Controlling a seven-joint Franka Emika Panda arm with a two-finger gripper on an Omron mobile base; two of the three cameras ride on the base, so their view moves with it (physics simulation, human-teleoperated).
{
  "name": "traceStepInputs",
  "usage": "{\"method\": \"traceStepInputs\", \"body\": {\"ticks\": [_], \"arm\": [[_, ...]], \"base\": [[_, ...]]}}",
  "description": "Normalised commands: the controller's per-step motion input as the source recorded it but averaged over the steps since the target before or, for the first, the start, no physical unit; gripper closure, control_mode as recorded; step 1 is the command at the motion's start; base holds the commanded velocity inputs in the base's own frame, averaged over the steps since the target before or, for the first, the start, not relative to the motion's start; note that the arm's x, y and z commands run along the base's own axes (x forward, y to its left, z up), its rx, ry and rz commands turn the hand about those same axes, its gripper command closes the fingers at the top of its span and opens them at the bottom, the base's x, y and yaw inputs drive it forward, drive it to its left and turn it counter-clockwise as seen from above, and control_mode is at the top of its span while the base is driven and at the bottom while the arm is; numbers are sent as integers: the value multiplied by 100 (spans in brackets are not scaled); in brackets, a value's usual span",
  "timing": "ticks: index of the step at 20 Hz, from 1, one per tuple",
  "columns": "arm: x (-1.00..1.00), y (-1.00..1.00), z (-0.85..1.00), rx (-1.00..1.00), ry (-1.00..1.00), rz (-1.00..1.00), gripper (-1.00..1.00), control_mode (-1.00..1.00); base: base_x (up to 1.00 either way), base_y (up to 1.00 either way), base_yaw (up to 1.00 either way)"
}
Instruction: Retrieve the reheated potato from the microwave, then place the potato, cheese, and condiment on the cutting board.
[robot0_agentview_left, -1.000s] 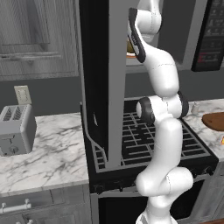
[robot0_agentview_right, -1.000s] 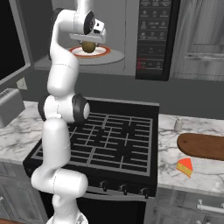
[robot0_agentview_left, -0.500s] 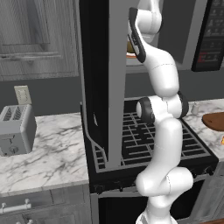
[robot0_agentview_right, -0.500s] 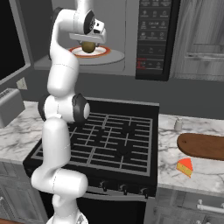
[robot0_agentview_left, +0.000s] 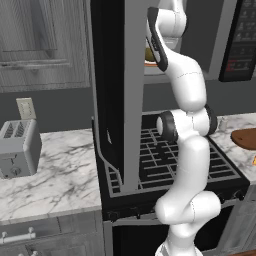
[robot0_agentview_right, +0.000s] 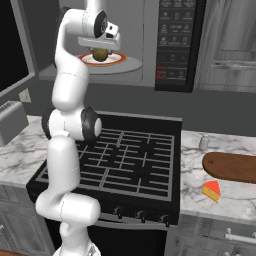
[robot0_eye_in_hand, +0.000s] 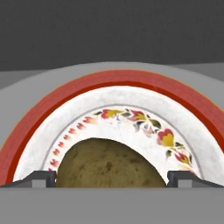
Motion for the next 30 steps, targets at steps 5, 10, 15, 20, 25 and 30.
{"method": "traceStepInputs", "body": {"ticks": [5,10,15,20,25,30], "arm": [[-10,0,-20,-1,0,0,-100,-100],[-11,0,-27,-1,0,0,-100,-100],[-9,5,-26,0,0,0,100,-100],[-5,3,-14,0,-1,0,100,-100],[-16,1,-2,0,-13,0,100,-100],[-20,2,-3,0,-16,0,100,-100]], "base": [[0,0,0],[0,0,0],[0,0,0],[0,0,0],[0,0,0],[0,0,0]]}}
